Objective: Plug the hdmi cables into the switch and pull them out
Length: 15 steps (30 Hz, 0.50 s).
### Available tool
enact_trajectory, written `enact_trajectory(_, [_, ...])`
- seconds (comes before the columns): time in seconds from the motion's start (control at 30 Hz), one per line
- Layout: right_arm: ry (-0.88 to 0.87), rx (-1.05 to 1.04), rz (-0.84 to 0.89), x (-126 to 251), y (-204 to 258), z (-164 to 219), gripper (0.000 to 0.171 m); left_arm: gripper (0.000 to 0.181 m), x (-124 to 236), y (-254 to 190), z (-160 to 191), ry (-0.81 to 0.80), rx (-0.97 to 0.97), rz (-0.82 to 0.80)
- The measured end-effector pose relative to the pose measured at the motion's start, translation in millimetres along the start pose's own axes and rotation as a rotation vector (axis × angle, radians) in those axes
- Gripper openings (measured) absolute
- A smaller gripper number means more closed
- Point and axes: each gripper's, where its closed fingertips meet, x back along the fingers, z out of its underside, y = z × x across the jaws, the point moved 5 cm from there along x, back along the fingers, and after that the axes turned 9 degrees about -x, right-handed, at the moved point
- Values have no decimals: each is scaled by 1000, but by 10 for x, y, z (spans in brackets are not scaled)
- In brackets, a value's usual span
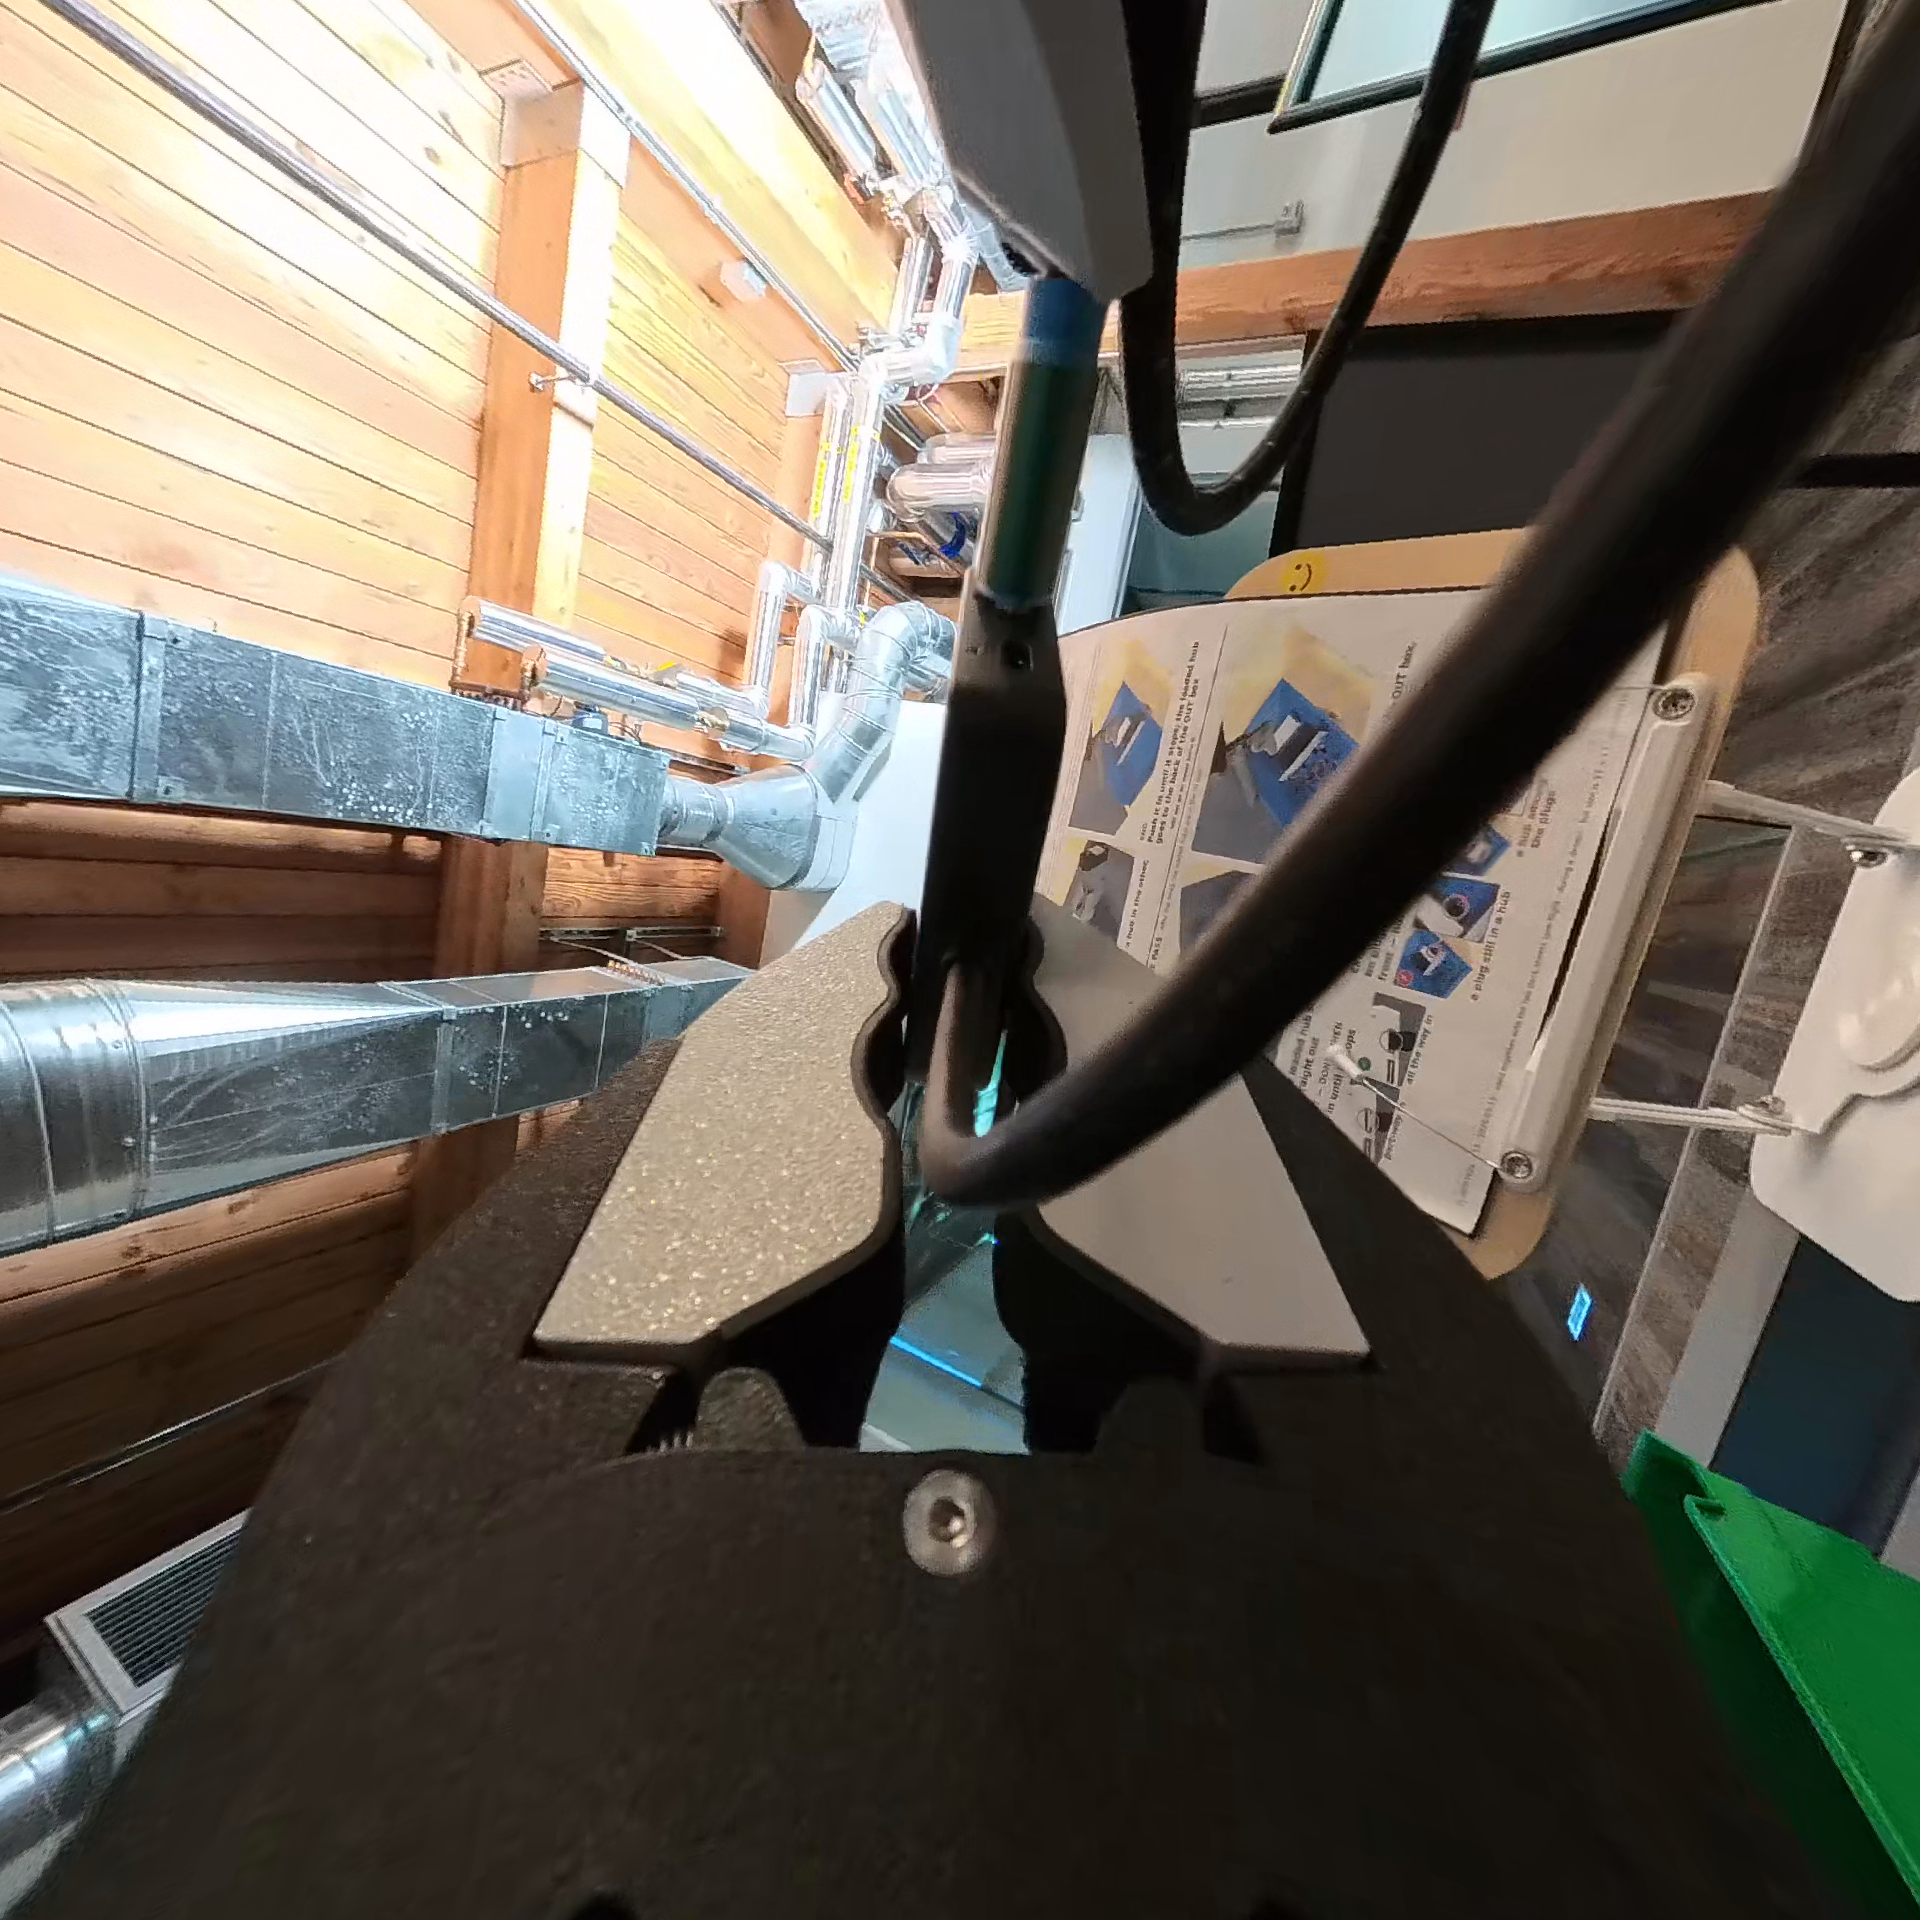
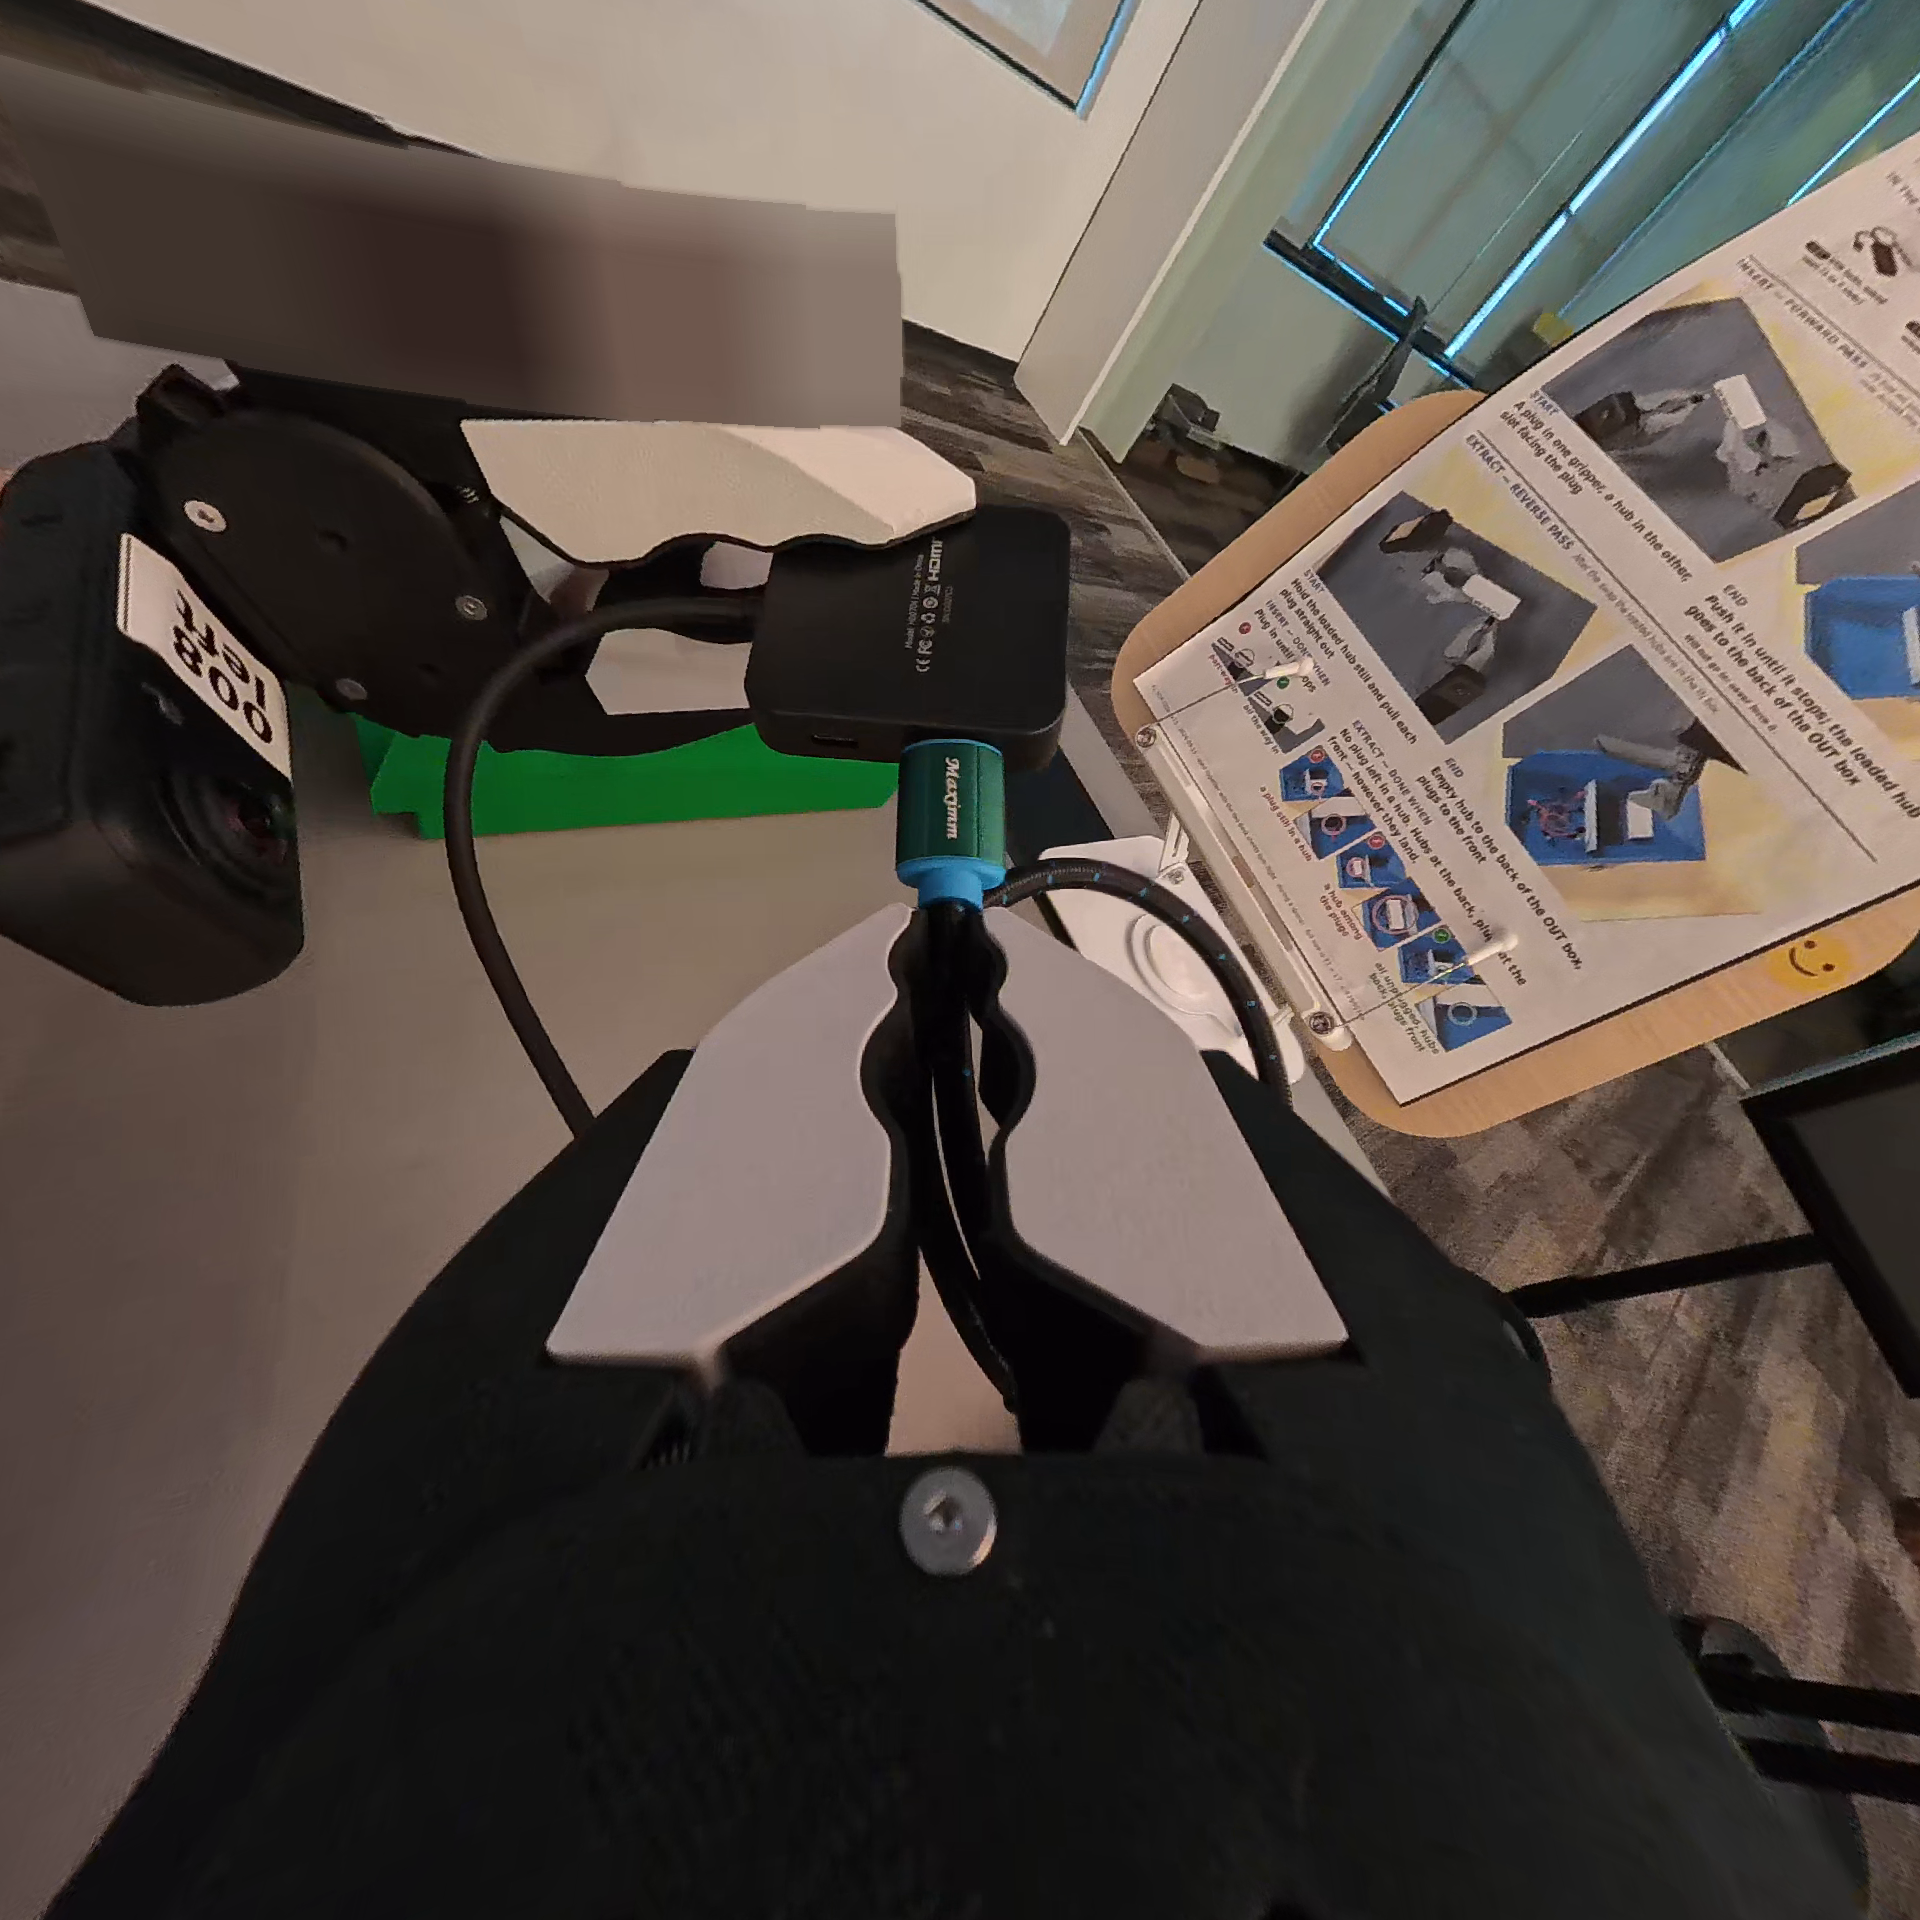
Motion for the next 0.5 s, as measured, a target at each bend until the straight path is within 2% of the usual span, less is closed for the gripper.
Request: enact_trajectory(0.5, [36,-32,65,-49,-15,21,6,13,-5,-24,-25,44,-15,17])
